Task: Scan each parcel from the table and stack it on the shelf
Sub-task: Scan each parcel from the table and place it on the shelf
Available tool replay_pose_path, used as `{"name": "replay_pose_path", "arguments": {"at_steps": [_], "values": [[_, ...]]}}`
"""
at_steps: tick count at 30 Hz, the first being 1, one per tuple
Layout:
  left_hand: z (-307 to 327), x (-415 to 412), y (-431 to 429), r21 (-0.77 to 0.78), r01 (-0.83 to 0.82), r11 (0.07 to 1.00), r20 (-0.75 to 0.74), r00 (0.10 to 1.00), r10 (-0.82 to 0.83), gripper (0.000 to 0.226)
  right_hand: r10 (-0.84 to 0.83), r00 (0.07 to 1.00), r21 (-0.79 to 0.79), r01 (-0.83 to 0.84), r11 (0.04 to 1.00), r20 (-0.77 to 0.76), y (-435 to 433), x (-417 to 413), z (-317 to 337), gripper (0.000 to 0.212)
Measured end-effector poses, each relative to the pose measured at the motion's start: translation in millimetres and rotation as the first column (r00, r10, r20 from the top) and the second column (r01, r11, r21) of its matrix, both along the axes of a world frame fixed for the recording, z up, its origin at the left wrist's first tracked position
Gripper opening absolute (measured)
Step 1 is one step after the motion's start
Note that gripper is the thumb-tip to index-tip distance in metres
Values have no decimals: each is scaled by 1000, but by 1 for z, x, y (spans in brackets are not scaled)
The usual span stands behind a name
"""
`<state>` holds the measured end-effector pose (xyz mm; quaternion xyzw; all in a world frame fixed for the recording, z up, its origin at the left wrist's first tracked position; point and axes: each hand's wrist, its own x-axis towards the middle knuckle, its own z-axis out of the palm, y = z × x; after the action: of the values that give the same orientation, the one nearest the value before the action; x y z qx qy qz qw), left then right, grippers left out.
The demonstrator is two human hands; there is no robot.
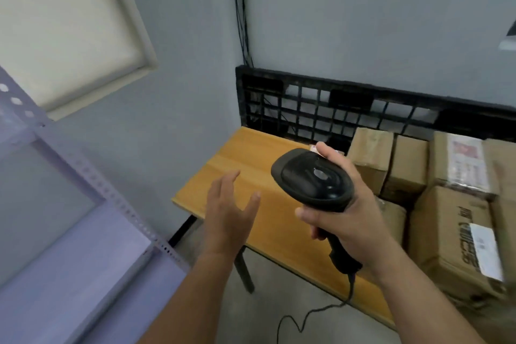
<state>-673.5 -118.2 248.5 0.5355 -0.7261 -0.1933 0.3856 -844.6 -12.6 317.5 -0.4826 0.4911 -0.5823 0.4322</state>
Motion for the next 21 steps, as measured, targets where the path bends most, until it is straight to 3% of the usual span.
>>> {"name": "replay_pose_path", "arguments": {"at_steps": [10, 16, 21], "values": [[-17, -84, -43, 242, 189, 952, 69, 975, -211, 62, -243, 970, 36, 244, 969, -30, -2, -56, -7, 92], [-29, -123, -88, 424, 256, 869, 133, 931, -339, 59, -359, 930, 69, 364, 929, -75, -23, -78, -11, 95], [-52, -143, -122, 606, 211, 767, 206, 889, -408, 46, -424, 899, 106, 435, 894, -111, -36, -91, -19, 94]]}}
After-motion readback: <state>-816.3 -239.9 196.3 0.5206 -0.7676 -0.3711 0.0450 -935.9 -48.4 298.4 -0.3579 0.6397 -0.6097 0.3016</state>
